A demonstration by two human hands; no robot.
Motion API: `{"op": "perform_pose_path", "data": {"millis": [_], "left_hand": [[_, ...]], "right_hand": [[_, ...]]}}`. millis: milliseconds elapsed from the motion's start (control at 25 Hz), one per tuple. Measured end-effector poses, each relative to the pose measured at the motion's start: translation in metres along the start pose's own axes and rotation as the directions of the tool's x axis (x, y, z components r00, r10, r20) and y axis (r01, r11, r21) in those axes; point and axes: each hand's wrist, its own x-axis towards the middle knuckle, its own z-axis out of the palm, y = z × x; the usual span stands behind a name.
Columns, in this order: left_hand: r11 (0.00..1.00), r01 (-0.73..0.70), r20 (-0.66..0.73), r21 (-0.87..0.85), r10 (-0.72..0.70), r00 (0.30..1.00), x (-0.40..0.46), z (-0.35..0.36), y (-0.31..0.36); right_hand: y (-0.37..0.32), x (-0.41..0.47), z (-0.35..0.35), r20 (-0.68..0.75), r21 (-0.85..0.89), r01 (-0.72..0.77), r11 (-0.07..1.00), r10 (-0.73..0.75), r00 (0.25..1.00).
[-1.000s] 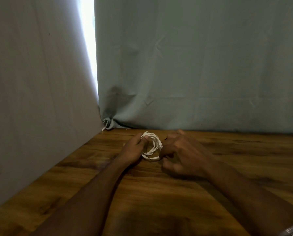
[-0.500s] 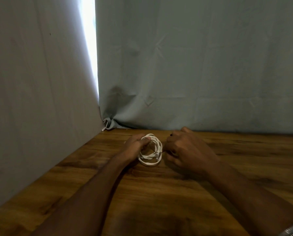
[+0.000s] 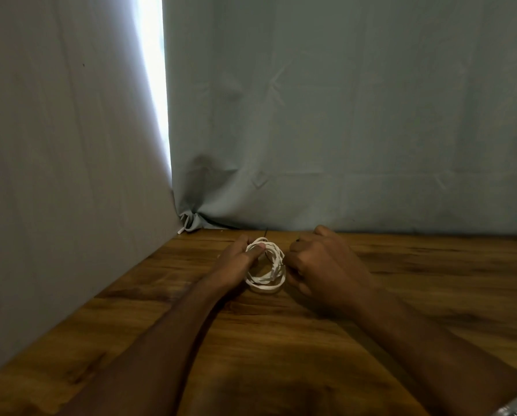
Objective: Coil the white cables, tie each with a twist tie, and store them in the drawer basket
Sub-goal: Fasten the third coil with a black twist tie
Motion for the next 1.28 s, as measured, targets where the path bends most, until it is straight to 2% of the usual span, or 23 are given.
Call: {"op": "perform_pose_path", "data": {"millis": [200,360,480,600,760,960,1160,1280], "left_hand": [[0.999,-0.038,0.020,0.010,0.038,0.999,-0.001,0.002,0.002],[0.997,-0.067,-0.005,-0.048,0.067,0.998,0.001,0.003,0.001],[0.986,-0.130,-0.046,0.101,0.136,0.990,0.003,0.002,-0.004],[0.980,-0.131,-0.101,0.147,0.147,0.984,0.002,0.000,-0.002],[0.964,-0.159,-0.025,0.214,0.168,0.986,0.000,0.004,-0.001],[0.986,-0.127,0.058,0.105,0.121,0.991,0.000,0.009,-0.006],[0.992,-0.126,0.109,0.009,0.124,0.986,0.001,0.013,-0.006],[0.992,-0.107,0.093,-0.072,0.113,0.989,0.002,0.010,-0.006]], "right_hand": [[-0.006,0.002,-0.001,0.023,0.024,-0.023,0.999,0.023,0.999],[-0.006,-0.002,0.001,0.076,0.127,-0.060,0.990,0.050,0.996],[-0.008,-0.001,0.005,0.023,0.147,-0.050,0.988,0.047,0.999],[-0.016,-0.001,0.010,0.031,0.148,0.013,0.989,-0.018,0.999],[-0.017,0.003,0.007,-0.071,0.070,0.028,0.997,-0.023,0.997],[-0.015,0.005,0.002,-0.031,-0.049,-0.028,0.998,0.026,0.999],[-0.011,0.005,0.004,0.015,-0.066,-0.022,0.998,0.023,1.000],[-0.006,0.001,0.009,-0.044,0.007,0.027,1.000,-0.027,0.999]]}}
